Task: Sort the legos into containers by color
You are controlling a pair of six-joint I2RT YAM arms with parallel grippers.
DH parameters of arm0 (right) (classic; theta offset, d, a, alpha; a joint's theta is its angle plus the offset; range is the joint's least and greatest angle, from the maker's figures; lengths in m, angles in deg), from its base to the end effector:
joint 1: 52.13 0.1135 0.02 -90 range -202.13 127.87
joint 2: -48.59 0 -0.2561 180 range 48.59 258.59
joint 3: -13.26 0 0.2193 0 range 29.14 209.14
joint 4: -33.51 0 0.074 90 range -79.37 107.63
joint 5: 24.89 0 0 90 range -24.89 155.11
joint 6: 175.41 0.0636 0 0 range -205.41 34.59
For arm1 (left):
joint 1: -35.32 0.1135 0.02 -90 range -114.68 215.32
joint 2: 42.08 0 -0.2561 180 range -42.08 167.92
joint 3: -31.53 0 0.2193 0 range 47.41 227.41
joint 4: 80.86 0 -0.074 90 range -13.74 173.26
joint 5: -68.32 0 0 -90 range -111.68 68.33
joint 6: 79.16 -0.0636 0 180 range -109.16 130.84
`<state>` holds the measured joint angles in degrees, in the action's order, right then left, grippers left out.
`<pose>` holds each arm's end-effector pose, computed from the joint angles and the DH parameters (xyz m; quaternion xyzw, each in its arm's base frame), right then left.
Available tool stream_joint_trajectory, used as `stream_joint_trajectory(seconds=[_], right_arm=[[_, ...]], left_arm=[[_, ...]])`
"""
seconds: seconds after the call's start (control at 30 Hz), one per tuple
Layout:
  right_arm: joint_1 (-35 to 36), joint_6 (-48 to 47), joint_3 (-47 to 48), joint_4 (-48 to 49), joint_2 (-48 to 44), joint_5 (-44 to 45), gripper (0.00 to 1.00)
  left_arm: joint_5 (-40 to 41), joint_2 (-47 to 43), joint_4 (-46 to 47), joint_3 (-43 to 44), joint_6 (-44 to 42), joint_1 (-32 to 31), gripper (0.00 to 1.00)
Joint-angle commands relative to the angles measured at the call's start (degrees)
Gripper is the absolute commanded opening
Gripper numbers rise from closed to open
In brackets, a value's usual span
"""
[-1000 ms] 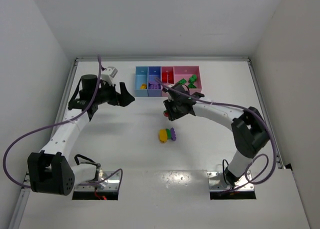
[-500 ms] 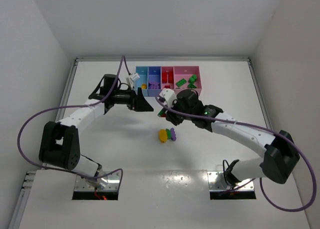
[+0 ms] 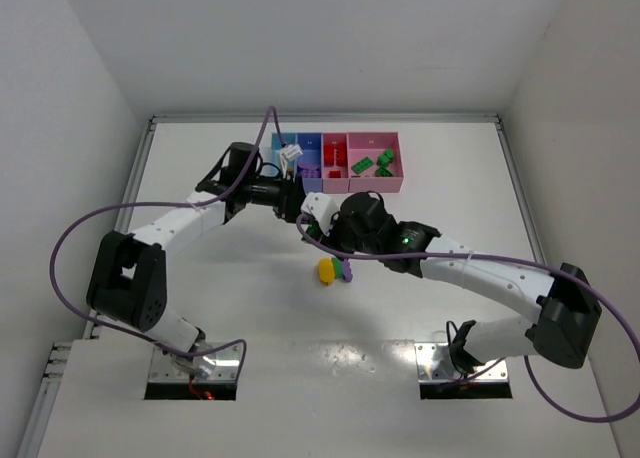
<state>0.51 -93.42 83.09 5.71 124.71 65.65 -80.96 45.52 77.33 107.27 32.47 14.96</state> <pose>0.1768 0.2305 0.2610 -0.4441 0.7636 0.1741 0.4352 0.2740 -0.1600 0.2653 0.2249 0.7688 -0.5540 0.2268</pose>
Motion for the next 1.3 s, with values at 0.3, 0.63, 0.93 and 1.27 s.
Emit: stream_joint_trajectory(seconds=[0.3, 0.63, 0.93, 1.27], right_arm=[[0.2, -1.4, 1.5, 4.5, -0.6, 4.7, 0.0], [-3.5, -2.0, -9.6, 2.1, -6.1, 8.1, 0.0], [-15.8, 10.2, -1.3, 3.3, -0.2, 10.7, 0.0], [-36.1, 18.1, 36.1, -6.3, 29.9, 1.1, 0.0]], left_arm=[[0.9, -3.6, -1.8, -0.6, -4.0, -2.6, 0.32], [2.0, -8.2, -2.3, -1.1, -2.9, 7.7, 0.03], [4.1, -12.5, -2.3, -2.9, -1.9, 14.1, 0.03], [10.5, -14.4, -2.3, -2.3, -2.4, 14.1, 0.07]])
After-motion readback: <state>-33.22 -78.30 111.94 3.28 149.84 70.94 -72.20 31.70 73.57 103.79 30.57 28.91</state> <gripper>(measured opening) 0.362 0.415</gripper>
